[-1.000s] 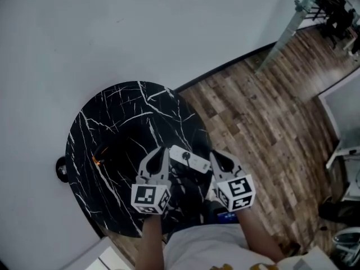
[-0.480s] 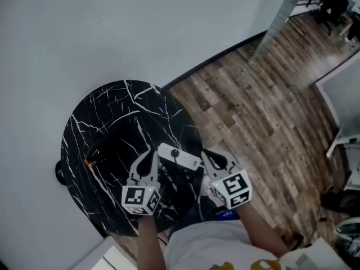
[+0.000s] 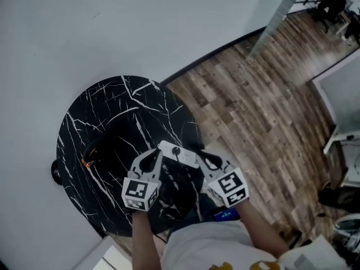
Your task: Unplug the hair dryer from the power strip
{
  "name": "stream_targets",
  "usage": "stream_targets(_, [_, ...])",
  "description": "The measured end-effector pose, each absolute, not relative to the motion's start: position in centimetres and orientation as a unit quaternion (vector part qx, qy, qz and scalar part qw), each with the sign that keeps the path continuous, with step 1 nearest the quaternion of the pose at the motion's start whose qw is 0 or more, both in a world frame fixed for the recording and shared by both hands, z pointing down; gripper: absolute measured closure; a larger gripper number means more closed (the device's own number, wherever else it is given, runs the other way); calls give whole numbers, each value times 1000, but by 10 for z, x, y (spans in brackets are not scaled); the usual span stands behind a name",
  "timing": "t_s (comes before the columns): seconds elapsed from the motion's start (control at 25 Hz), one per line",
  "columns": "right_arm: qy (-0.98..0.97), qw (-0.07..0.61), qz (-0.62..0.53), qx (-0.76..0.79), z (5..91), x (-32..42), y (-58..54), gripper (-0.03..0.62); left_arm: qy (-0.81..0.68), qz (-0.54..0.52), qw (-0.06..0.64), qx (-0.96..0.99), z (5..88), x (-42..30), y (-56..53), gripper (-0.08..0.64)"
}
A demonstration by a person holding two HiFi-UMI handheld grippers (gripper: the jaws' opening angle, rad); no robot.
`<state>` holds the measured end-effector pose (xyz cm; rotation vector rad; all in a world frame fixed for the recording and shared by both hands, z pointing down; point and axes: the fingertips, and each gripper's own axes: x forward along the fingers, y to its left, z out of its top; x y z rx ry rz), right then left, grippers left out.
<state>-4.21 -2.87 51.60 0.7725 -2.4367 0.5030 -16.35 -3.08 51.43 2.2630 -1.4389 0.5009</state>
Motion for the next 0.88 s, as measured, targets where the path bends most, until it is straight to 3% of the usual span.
stream_targets(0.2, [-895, 292, 199, 272, 537, -48, -16, 519, -468, 229, 188, 832, 525, -156, -28, 558])
stream_targets(0.56, [-882, 339, 202, 257, 573, -52, -3, 399, -376, 312, 160, 858, 556, -145, -28, 454])
stream_targets(0.88, [-876, 371, 187, 244, 602, -56, 2, 342, -278, 378, 140, 872, 572, -142, -24, 407])
